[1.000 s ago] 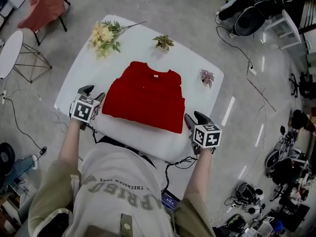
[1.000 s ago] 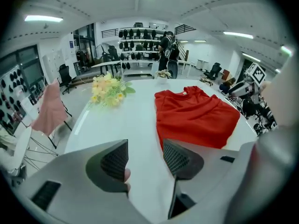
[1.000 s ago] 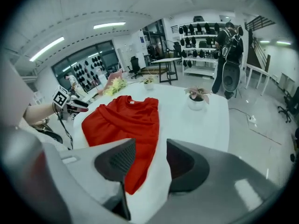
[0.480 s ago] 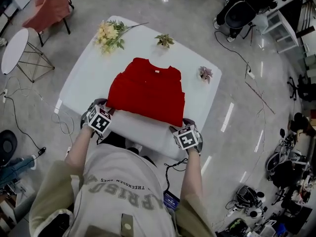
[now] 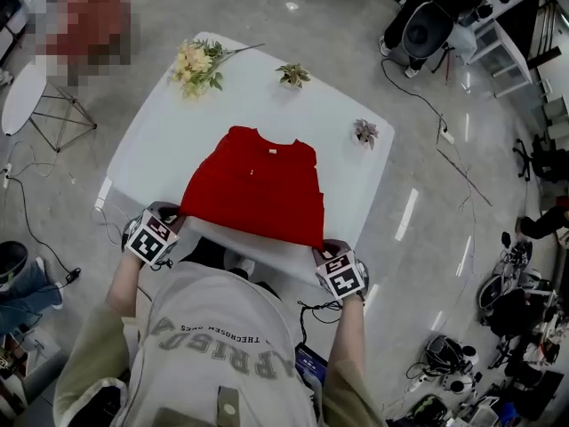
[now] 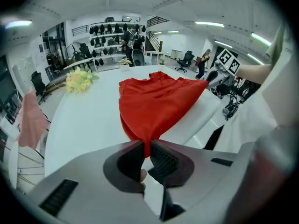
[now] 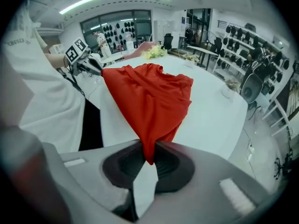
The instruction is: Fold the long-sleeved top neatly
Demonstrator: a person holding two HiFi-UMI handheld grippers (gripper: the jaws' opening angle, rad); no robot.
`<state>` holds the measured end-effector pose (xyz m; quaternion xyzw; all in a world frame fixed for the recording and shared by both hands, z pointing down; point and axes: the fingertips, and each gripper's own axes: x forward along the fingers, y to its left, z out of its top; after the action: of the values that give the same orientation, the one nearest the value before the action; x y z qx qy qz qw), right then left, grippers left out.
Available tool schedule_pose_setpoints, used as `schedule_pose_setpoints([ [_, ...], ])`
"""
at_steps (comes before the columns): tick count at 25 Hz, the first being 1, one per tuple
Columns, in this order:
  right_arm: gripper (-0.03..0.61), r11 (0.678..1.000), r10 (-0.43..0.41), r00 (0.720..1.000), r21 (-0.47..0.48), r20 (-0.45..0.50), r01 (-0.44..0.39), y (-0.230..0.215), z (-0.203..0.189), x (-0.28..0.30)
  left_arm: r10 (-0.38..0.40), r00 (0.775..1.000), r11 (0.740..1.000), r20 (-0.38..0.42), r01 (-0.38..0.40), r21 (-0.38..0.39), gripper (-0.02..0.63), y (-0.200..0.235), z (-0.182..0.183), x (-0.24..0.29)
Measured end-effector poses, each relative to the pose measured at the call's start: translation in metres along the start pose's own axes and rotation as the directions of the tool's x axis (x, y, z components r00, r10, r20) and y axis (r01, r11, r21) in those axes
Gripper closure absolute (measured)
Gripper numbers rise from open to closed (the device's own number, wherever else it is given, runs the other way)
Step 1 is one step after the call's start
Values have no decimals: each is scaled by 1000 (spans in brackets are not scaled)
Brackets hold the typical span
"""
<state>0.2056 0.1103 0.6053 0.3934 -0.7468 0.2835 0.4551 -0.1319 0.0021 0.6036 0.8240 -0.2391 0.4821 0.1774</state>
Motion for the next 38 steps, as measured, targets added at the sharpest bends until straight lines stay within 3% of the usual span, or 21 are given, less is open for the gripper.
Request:
schedule_pose_setpoints([
  [4,538,992,124,990,2,-66,-124,33,-32,-9,-69,996,997,-52,67,-33,569,-29,-36,-18],
  [6,538,991,136,989,-8,-66,-137,33,-29,-16,-60,998,997,-12,59,-47,569,-32,-30,-27],
  [13,537,996,75,994,-45,81,-71,-22,48,-57,58,979,998,194,-60,1,571,15,58,-53],
  [16,537,999,40,992,-33,119,-36,-57,82,-60,131,965,991,226,-136,7,571,44,94,-43],
  [19,537,1000,7,996,-10,87,-6,-90,104,-42,168,960,984,223,-175,14,571,68,126,-26],
  [23,537,997,-2,999,83,40,-1,-130,120,-11,169,968,985,184,-172,-1,569,100,153,6],
  [28,537,984,-18,999,175,-44,25,-163,134,28,147,988,988,53,-145,-51,568,127,154,54],
  [32,535,973,-17,994,227,-108,41,-177,135,60,120,993,985,-2,-120,-121,560,140,152,87],
  [35,535,973,-7,993,229,-119,35,-178,133,71,107,994,983,-30,-110,-149,517,143,145,98],
  [38,519,985,-14,998,172,-54,23,-179,139,68,134,991,977,-8,-133,-164,413,154,143,92],
])
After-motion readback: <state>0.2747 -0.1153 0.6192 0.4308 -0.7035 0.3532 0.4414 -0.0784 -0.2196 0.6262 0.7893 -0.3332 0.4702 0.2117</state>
